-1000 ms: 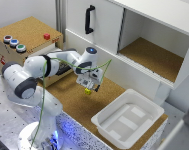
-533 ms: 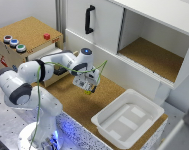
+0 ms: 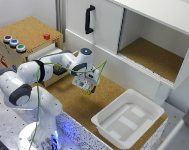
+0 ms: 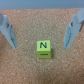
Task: Sweep the yellow block to the left
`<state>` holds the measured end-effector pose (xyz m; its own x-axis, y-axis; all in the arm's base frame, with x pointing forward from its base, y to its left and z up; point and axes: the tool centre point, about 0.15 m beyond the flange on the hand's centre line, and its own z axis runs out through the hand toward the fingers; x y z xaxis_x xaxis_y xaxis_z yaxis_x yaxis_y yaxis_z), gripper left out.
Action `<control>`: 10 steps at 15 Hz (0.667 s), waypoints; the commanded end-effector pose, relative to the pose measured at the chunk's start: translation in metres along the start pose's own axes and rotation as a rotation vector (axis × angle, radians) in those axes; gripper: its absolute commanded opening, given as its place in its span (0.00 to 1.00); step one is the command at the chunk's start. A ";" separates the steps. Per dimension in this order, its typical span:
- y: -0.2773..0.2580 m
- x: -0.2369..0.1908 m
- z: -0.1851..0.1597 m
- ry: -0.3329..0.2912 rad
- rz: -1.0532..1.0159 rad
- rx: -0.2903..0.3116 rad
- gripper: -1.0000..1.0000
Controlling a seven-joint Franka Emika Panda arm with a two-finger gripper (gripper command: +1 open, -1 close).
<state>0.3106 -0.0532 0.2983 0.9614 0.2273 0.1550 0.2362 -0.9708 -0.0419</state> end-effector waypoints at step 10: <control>0.006 0.011 -0.003 0.059 -0.004 0.027 1.00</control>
<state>0.3108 -0.0533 0.2984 0.9614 0.2270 0.1558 0.2359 -0.9709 -0.0414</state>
